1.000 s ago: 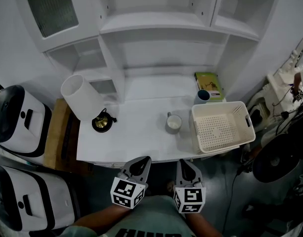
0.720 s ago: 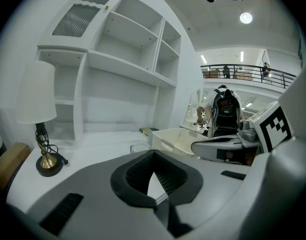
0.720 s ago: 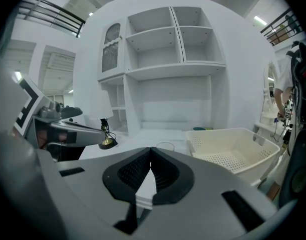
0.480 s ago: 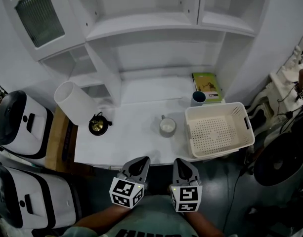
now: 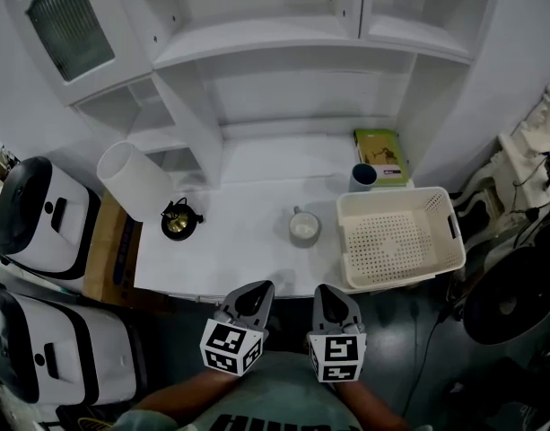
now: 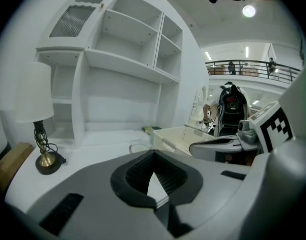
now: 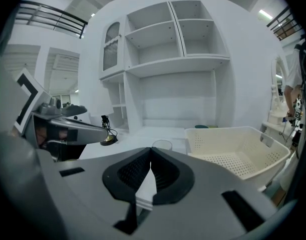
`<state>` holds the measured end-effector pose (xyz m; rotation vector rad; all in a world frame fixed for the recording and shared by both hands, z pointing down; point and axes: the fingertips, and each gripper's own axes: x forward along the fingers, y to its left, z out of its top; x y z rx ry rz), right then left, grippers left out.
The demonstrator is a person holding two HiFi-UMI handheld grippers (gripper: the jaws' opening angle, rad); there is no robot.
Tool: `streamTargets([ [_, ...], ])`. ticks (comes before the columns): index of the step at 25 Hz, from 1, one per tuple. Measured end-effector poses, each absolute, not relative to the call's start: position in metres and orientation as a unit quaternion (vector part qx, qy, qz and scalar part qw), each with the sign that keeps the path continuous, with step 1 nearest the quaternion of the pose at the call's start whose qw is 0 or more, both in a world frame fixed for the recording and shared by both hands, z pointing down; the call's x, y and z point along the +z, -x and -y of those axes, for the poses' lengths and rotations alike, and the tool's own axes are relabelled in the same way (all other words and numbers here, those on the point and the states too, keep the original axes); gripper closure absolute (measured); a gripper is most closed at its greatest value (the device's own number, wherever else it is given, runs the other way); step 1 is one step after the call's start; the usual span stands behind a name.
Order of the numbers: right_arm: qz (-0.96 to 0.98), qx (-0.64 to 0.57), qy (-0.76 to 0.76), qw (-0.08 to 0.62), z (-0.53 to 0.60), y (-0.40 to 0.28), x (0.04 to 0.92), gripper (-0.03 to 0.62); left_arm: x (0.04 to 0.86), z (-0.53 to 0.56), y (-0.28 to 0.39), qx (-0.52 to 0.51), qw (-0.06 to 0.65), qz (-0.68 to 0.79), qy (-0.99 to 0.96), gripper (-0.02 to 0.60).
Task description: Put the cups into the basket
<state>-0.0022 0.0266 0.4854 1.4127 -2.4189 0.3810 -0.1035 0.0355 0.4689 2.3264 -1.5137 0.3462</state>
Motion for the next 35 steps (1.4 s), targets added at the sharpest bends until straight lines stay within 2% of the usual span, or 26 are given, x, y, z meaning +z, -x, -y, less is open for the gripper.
streamTargets([
  [17,0.821,0.167,-0.519,0.17,0.036,0.034,0.51,0.569,0.487,0.035,0.119,0.144,0.183,0.491,-0.84,0.575],
  [20,0.81,0.18,-0.531,0.17,0.051,0.038,0.517,0.483,0.492,0.049,0.123,0.149,0.184,0.48,-0.845,0.575],
  [24,0.796,0.194,-0.546,0.174,0.071,0.045,0.527,0.413,0.501,0.067,0.129,0.156,0.188,0.468,-0.849,0.575],
  [35,0.77,0.212,-0.565,0.208,0.106,0.057,0.567,0.282,0.527,0.104,0.146,0.179,0.191,0.454,-0.852,0.575],
])
